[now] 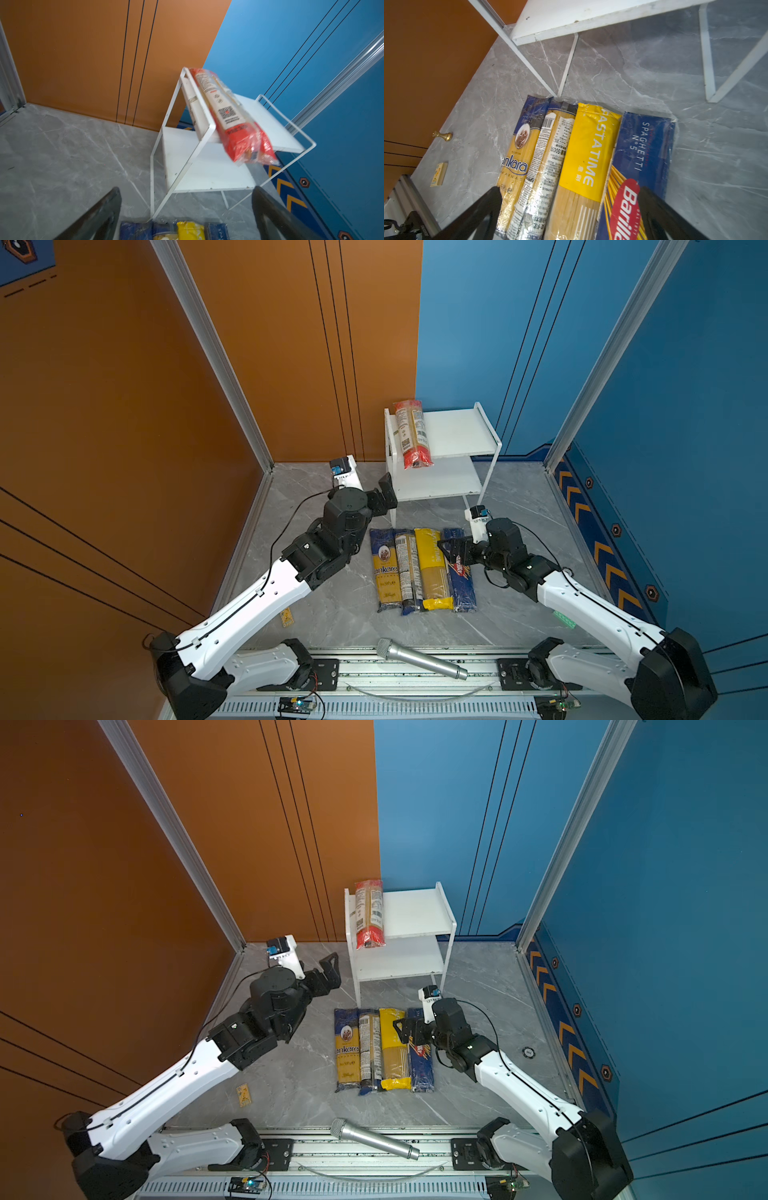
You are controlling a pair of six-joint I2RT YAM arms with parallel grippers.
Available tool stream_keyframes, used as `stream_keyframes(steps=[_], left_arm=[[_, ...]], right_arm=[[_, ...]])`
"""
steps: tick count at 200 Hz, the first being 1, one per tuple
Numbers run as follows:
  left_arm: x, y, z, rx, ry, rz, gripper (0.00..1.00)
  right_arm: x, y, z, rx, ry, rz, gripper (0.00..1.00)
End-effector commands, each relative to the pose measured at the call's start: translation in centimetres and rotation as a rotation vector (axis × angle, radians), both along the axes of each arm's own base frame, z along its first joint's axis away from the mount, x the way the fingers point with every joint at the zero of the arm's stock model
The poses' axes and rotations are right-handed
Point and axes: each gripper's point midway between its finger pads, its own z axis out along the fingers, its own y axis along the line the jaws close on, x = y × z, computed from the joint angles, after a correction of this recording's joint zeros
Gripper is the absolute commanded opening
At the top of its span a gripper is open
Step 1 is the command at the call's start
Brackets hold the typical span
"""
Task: Place and organize the pasta boxes and bags onto the shelf
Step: 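Lower the red-capped bag onto the shelf's upper tier and release it, then withdraw the left gripper from the shelf while the right gripper descends over the Ankara bag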
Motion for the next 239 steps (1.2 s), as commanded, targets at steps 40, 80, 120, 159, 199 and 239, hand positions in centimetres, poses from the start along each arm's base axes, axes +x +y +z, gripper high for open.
stream_keyframes(steps=[40, 80, 120, 159, 199, 239], left_arm=[[-3.2, 5.6, -11.6, 0.086, 0.262, 0.053, 0.98], [-4.4, 8.6, -16.5, 0.089, 0.335, 0.072, 0.98], [-5.2, 10.7, -18.1, 0.068, 0.346, 0.103, 0.98], [-6.1, 12.2, -18.9, 0.06, 0.35, 0.138, 0.98], [-6.8, 12.7, -19.8, 0.052, 0.37, 0.145, 0.98], [-6.9, 12.4, -20.0, 0.022, 0.377, 0.132, 0.98]], right_arm=[[-2.1, 6.6, -1.7, -0.029, 0.103, 0.032, 1.0], [-4.0, 10.8, -2.5, -0.092, 0.105, 0.101, 1.0], [-5.1, 14.2, -3.9, -0.147, 0.134, 0.135, 1.0], [-5.6, 15.6, -6.6, -0.218, 0.196, 0.155, 1.0], [-5.7, 16.1, -9.0, -0.25, 0.245, 0.158, 1.0], [-6.4, 17.0, -11.1, -0.292, 0.292, 0.187, 0.98]])
